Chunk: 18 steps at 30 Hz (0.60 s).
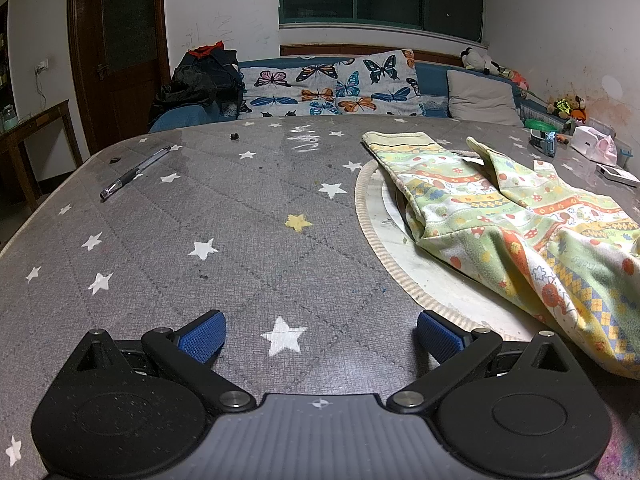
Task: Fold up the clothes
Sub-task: 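Move both tools toward the striped shirt lying on the table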
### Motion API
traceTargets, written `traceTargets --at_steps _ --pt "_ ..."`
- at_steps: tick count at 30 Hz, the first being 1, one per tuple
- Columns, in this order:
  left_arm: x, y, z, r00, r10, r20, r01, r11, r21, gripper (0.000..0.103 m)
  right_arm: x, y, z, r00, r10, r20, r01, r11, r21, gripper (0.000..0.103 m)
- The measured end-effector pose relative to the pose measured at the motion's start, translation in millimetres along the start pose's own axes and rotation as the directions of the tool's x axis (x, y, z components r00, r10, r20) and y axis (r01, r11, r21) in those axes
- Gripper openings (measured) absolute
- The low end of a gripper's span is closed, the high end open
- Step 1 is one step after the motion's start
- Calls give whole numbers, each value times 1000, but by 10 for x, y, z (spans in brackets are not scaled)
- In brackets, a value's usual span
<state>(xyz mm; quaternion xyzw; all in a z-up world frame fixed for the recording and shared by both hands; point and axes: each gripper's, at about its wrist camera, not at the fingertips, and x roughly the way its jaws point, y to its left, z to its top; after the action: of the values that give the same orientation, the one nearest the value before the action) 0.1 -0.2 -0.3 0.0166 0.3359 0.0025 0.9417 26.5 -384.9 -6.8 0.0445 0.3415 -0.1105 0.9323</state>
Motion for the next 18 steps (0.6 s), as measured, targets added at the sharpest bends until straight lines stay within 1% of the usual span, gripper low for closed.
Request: traceTargets --at_steps 8,18 --pt "-14 -5 3 1000 -2 -1 2 1000 -4 103 8 2 18 1000 0 10 0 1000 -1 103" --pt "-2 -32 26 1000 20 -19 -20 1000 -24 103 24 3 19 1000 -2 3 2 1000 -2 103"
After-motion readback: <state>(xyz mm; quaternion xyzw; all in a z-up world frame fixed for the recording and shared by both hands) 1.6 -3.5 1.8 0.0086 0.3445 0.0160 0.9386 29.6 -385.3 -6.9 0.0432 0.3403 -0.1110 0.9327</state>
